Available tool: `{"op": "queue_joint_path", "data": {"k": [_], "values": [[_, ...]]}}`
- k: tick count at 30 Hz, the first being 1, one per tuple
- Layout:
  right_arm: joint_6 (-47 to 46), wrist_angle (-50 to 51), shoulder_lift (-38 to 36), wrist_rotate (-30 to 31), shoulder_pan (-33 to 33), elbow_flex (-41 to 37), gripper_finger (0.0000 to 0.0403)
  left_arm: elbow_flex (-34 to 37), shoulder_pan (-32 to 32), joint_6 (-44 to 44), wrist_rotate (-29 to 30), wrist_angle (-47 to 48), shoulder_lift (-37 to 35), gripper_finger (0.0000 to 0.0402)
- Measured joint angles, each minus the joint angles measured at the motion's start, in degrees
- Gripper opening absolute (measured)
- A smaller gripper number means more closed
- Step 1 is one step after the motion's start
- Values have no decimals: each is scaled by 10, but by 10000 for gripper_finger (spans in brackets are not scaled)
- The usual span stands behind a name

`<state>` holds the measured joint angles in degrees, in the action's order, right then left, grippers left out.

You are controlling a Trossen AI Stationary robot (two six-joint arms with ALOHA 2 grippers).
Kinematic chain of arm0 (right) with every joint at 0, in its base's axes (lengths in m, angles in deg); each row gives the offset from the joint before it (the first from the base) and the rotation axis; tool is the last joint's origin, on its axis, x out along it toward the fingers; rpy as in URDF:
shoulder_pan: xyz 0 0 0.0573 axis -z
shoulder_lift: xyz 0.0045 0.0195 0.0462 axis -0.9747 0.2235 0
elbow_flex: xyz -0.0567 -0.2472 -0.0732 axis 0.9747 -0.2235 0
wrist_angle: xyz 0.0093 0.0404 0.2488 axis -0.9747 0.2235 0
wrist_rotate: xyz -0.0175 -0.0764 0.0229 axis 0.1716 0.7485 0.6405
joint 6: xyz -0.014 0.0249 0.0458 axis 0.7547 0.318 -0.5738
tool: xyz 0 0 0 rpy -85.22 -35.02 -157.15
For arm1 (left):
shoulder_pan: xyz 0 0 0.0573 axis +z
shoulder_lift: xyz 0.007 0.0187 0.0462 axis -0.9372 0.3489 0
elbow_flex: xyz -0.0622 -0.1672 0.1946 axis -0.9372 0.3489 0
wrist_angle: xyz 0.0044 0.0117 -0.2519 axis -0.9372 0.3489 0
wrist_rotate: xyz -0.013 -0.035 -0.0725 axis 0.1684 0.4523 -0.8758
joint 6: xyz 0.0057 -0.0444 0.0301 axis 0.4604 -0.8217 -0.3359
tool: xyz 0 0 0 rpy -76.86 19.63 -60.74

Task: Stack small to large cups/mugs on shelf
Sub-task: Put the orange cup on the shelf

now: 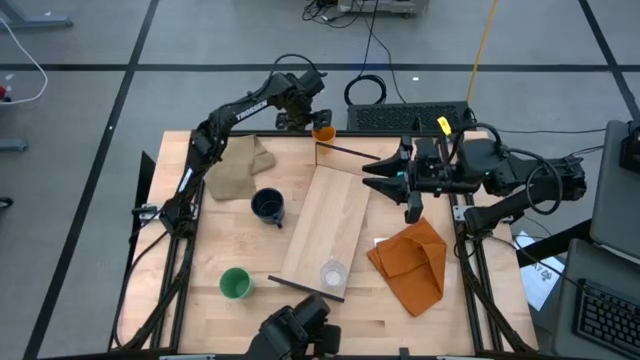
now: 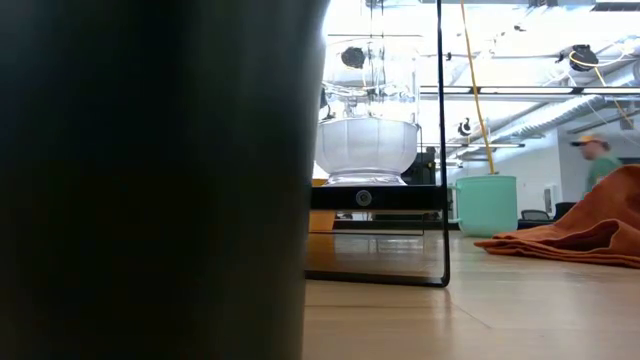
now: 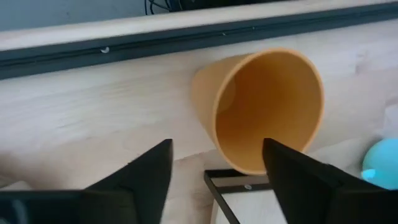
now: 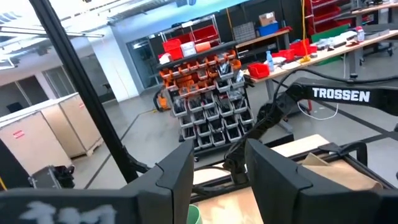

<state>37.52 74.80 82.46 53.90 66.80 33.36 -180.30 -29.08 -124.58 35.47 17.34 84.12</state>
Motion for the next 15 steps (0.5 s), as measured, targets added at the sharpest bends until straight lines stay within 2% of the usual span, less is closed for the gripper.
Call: {"op": "queue_joint_path", "data": {"k": [8, 11, 15], "values": [[2, -4, 0, 0, -4, 0, 137, 0, 4, 7, -20, 2, 0, 125], [3, -4, 0, -1, -5, 0, 137, 0, 7, 7, -49, -2, 0, 110], [4, -4, 0, -1, -10, 0, 137, 0, 8, 7, -65, 0, 0, 111]]}}
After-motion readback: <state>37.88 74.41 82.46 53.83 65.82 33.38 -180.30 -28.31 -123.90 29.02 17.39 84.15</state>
